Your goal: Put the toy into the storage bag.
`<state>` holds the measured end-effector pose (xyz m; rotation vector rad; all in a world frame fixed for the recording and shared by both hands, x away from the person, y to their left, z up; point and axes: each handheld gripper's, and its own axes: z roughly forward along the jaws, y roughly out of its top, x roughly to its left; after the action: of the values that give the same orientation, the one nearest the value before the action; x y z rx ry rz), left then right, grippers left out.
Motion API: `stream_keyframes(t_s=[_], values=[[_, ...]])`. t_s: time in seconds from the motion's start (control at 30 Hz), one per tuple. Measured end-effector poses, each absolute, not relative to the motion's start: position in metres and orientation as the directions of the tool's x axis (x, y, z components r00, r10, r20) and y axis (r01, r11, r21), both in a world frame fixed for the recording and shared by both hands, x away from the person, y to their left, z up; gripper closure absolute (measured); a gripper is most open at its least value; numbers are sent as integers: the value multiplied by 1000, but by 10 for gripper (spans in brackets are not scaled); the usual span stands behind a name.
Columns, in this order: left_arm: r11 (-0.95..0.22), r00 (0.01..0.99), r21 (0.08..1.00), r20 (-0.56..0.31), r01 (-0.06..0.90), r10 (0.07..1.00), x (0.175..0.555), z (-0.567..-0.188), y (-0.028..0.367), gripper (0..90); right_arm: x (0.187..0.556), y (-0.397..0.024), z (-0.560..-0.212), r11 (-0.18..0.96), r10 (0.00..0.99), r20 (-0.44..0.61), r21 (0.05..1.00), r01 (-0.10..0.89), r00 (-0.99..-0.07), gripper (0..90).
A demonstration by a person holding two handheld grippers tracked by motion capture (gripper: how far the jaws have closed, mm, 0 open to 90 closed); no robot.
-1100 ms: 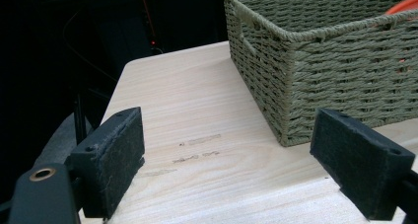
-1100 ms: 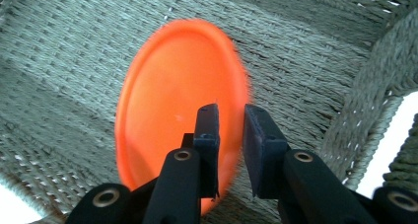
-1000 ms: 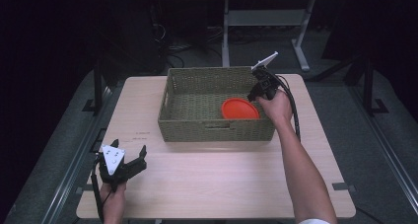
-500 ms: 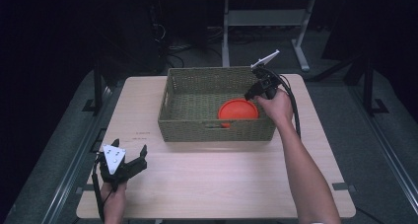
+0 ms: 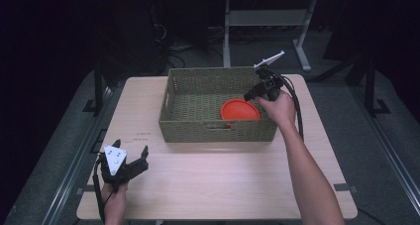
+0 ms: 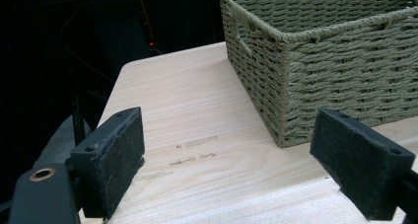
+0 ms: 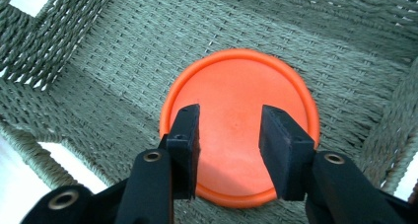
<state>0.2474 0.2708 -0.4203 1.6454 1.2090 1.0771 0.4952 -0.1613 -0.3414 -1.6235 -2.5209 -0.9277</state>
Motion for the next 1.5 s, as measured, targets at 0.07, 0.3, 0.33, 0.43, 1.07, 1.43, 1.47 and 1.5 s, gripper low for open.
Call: stream_keyframes(t_s=[0.07, 0.3, 0.33, 0.43, 1.07, 1.43, 1.47, 1.5], values=[[-210, 174, 937, 166, 278, 971, 247, -420, 271, 127, 493, -163, -343, 285, 824, 324, 474, 833, -466, 566], [-213, 176, 937, 168, 278, 970, 247, -420, 271, 127, 490, -166, -345, 278, 818, 343, 467, 840, -462, 548], [-217, 179, 935, 171, 280, 969, 247, -420, 271, 127, 490, -165, -345, 278, 818, 344, 464, 841, -460, 545], [-214, 177, 937, 169, 276, 970, 246, -419, 271, 127, 489, -165, -344, 285, 816, 341, 466, 838, -467, 541], [-213, 177, 938, 169, 275, 970, 245, -420, 270, 127, 481, -170, -330, 263, 807, 357, 497, 827, -471, 472], [-219, 180, 935, 174, 278, 968, 245, -419, 270, 127, 474, -177, -321, 245, 802, 370, 512, 823, -469, 449], [-222, 181, 935, 176, 278, 968, 245, -419, 270, 127, 474, -178, -320, 243, 801, 372, 516, 822, -470, 448], [-223, 182, 934, 177, 278, 967, 245, -419, 270, 128, 473, -179, -319, 244, 798, 372, 520, 818, -474, 447]])
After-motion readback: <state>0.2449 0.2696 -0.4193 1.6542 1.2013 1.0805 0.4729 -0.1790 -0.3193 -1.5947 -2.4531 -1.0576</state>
